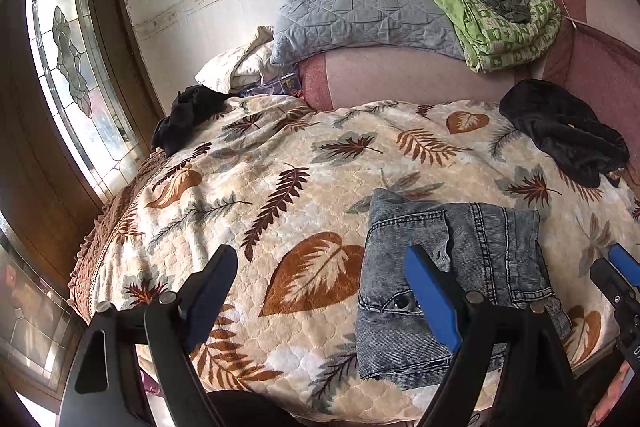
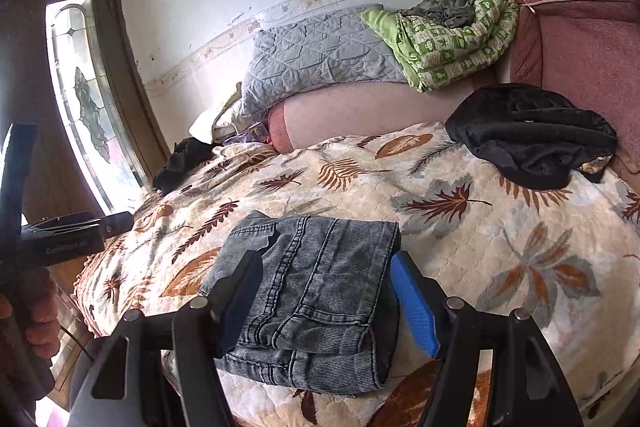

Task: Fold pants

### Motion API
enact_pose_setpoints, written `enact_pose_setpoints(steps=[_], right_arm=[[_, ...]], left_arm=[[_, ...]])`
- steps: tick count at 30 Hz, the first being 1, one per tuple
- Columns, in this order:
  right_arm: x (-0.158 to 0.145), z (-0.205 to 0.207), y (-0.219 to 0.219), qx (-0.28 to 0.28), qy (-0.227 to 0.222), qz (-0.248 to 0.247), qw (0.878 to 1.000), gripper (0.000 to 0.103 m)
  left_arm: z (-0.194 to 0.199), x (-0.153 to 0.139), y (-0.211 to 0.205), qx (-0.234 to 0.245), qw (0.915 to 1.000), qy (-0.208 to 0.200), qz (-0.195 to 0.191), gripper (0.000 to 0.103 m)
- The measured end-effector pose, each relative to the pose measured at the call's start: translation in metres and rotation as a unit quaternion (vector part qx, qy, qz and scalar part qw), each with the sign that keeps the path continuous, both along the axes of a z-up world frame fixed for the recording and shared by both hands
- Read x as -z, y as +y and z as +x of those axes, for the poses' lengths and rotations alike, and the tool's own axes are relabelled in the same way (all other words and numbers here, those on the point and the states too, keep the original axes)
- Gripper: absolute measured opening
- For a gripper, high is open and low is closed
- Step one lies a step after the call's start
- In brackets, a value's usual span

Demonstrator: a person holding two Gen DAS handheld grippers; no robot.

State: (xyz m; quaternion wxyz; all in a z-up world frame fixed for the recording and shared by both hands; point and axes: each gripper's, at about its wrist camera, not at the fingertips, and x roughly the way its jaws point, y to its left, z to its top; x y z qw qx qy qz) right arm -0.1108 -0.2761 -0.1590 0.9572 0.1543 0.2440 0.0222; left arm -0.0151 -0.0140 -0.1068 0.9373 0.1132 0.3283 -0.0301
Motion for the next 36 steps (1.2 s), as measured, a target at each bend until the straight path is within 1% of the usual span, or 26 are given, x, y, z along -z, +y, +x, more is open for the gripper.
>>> enact_pose_setpoints(steps=[22, 31, 36], right_arm=[[0.006, 0.01, 0.008, -0.01, 0.015, -0.002, 1.0, 0.07], [0.008, 0.012, 0.011, -0.015, 0.02, -0.006, 1.0, 0.07], [0.012, 0.016, 0.013, -0.017, 0.031, -0.01, 0.999, 0.07]], left_arm=[[0.009, 0.011, 0.002, 0.001, 0.9999, 0.014, -0.002, 0.086], [0.013, 0.017, 0.0, 0.004, 0.9998, 0.021, 0.003, 0.086], [0.016, 0.024, -0.001, 0.006, 0.9995, 0.029, 0.006, 0.086]])
